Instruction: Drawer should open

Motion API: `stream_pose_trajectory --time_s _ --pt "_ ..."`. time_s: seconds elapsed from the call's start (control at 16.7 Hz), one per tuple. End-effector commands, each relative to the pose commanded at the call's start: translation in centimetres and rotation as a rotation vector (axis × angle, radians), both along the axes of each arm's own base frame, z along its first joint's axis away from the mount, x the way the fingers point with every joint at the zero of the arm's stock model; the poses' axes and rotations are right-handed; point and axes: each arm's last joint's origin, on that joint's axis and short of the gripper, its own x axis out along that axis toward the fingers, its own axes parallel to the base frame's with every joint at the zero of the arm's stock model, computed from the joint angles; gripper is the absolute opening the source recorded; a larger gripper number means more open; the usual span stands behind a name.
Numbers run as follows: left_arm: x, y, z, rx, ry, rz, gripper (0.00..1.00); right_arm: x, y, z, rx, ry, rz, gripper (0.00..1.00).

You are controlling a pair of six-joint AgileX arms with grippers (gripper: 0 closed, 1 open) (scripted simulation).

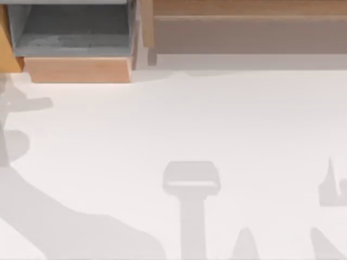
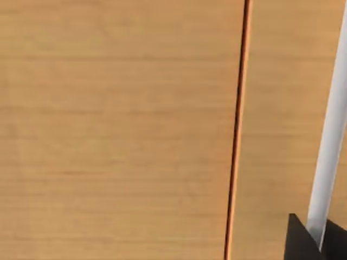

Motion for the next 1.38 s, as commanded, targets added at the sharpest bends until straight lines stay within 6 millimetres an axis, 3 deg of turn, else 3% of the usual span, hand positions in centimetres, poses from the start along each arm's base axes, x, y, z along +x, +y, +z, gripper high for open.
stream_pose_trajectory --time_s 0.42,0.84,1.2,1.38 --pt "-5.4 0.0 -0.3 -0.006 0.010 -0.001 0.00 0.0 0.0 0.0 0.000 0.000 0.000 1.00" --pt "-6.3 0.1 -0.2 -0.002 0.004 0.000 0.00 0.0 0.0 0.0 0.000 0.000 0.000 1.00" --pt "-11.4 0.1 -0.4 -0.006 0.015 -0.001 0.00 0.0 0.0 0.0 0.000 0.000 0.000 1.00" --pt "-12.1 0.1 -0.3 -0.005 0.011 -0.001 0.00 0.0 0.0 0.0 0.000 0.000 0.000 1.00"
